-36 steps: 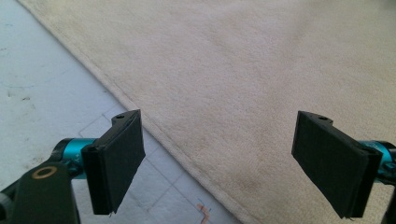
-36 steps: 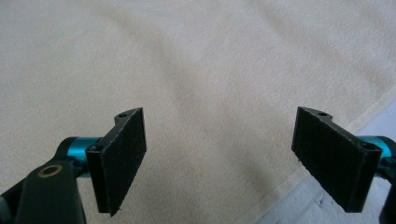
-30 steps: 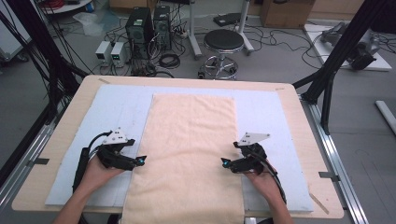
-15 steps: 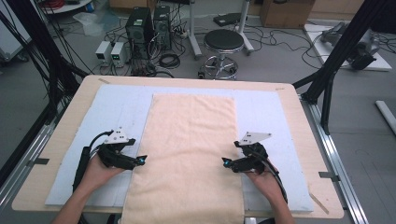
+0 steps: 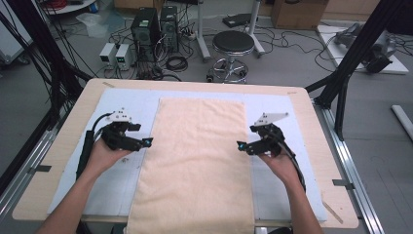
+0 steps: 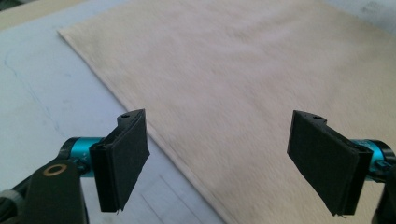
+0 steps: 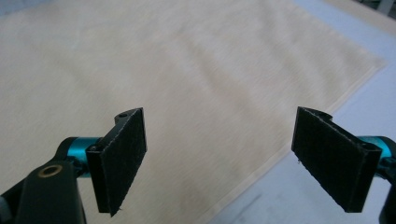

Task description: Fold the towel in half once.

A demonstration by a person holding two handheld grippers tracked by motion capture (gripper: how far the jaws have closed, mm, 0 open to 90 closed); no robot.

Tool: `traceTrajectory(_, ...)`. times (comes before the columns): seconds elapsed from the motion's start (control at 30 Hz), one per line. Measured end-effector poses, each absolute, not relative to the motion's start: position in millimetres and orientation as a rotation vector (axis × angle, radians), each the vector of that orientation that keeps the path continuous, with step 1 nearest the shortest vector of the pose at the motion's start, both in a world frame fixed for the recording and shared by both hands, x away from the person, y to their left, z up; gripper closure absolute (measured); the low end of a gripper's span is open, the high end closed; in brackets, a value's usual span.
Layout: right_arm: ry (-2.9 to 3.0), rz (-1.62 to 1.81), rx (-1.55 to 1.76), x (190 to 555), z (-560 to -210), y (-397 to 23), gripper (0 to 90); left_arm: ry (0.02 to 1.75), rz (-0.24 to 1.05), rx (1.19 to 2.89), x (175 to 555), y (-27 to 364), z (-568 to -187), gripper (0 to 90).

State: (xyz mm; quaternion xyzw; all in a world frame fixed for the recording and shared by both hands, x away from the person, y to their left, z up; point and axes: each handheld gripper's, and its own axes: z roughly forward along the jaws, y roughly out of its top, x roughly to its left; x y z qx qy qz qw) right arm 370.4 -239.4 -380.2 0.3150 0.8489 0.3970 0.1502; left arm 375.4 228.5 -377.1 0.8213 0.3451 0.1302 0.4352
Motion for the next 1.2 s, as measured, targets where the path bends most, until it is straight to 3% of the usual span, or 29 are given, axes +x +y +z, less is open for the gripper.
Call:
traceTrajectory(0.2, 2.411, 1.155, 0.933, 407, -370, -241, 17.8, 0.915, 0.362, 2.055, 409, 225, -378, 26.1)
traceTrajectory(0.4, 2.460, 1.057, 1.012, 428, -401, -238, 18.5, 0.965, 0.332, 2.100, 426, 209, -408, 27.3)
traceTrajectory(0.63, 2.493, 0.977, 1.098, 442, -433, -235, 28.5, 0.990, 0.316, 2.153, 433, 200, -438, 32.4)
traceTrajectory(0.8, 2.447, 1.002, 1.144, 444, -439, -235, 37.9, 1.001, 0.321, 2.130, 433, 205, -438, 42.6)
traceTrajectory(0.9, 2.438, 0.985, 1.141, 442, -438, -234, 43.3, 0.983, 0.388, 2.155, 429, 199, -438, 45.3)
traceTrajectory(1.2, 2.506, 0.997, 1.111, 441, -435, -228, 68.8, 0.947, 0.324, 2.164, 424, 194, -436, 77.5)
